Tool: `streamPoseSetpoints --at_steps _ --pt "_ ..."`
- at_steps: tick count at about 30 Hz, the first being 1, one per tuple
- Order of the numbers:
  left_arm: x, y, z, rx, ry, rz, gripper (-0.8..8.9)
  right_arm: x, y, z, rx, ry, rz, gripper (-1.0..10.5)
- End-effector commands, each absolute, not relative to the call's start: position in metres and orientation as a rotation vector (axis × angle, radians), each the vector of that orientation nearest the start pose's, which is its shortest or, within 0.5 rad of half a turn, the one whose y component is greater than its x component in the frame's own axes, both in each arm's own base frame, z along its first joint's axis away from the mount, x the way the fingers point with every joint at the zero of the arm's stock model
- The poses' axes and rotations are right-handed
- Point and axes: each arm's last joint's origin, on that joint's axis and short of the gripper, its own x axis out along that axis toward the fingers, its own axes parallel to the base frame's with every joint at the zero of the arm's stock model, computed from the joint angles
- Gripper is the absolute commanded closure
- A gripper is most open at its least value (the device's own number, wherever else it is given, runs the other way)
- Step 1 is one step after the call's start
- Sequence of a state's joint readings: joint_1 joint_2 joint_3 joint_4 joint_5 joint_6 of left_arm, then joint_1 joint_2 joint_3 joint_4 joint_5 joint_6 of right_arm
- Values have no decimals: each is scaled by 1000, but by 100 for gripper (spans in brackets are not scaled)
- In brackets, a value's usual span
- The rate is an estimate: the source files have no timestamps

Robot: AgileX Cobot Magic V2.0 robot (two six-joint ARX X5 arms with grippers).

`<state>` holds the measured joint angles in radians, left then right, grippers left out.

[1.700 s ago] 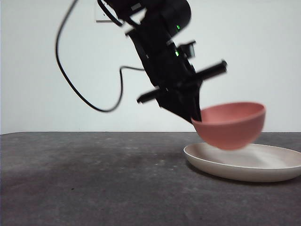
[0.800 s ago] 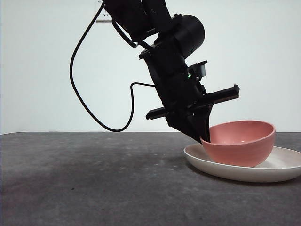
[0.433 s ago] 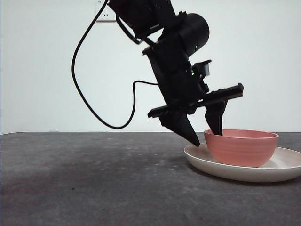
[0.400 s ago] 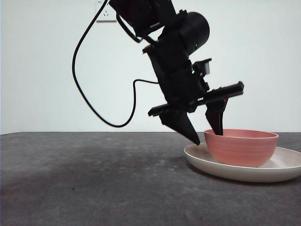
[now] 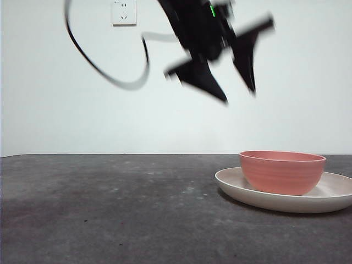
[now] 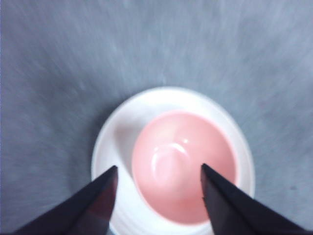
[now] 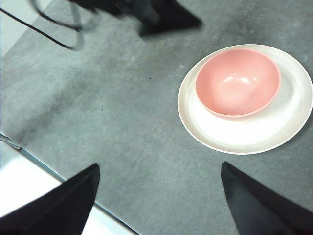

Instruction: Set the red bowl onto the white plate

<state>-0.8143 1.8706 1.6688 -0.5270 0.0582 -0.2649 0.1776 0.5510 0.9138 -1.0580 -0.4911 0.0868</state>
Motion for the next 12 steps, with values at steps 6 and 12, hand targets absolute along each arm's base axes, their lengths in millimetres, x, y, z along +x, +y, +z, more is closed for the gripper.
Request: streamPoseSetpoints --at_steps 6,12 --pt "253 -253 385 74 635 -651 491 71 26 330 177 704 572 550" --pt "218 -200 415 36 548 -625 493 71 26 330 175 703 568 550"
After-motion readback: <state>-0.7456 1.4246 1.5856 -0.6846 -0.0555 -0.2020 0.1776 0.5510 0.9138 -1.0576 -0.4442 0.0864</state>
